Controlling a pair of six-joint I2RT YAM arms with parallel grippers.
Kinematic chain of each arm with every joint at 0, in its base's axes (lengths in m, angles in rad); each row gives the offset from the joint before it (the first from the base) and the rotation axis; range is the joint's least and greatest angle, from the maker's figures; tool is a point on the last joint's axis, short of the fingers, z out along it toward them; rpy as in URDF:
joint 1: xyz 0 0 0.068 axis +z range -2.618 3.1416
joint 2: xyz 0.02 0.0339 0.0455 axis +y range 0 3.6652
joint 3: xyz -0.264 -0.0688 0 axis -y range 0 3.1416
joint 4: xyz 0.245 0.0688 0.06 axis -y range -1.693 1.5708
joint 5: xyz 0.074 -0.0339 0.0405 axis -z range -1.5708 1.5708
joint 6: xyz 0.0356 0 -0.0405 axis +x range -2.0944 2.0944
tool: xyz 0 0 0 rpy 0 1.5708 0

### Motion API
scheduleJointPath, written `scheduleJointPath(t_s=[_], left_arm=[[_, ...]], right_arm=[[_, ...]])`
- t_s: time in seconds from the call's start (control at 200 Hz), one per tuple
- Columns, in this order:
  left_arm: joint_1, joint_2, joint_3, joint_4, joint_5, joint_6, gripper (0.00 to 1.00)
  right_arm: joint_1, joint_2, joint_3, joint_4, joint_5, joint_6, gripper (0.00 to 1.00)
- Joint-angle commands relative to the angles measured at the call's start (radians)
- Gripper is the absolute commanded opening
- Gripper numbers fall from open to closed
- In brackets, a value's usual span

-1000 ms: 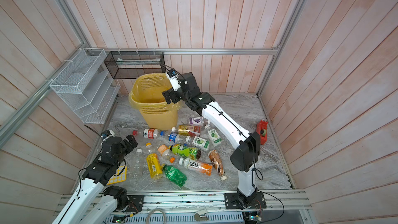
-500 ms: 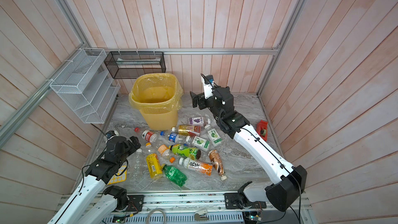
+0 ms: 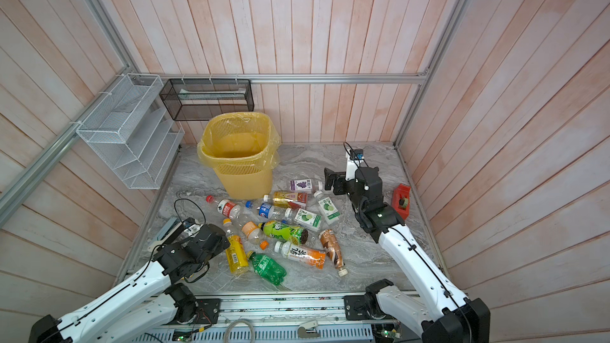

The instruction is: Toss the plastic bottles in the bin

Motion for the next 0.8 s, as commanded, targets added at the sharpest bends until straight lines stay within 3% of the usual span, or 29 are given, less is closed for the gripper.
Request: scheduleJointPath(t_s=[0.0,0.4,0.795], left_arm=[[-0.021,-0.012,-0.024,-0.053,-0.049,-0.111,0.96],[-0.028,-0.034,-0.110,-0.011,0.002,-0.118,0.78],[-0.027,0.007,-0.137,0.064,0.019,-0.071,0.73]], right_arm=[[-0.007,-0.004,-0.051,-0.029,-0.023,0.065,1.00],[-0.007,-0.029,-0.186,-0.027,-0.042,0.142,1.00],[-0.007,0.004,-0.194,-0.008,-0.042,0.151,1.00]])
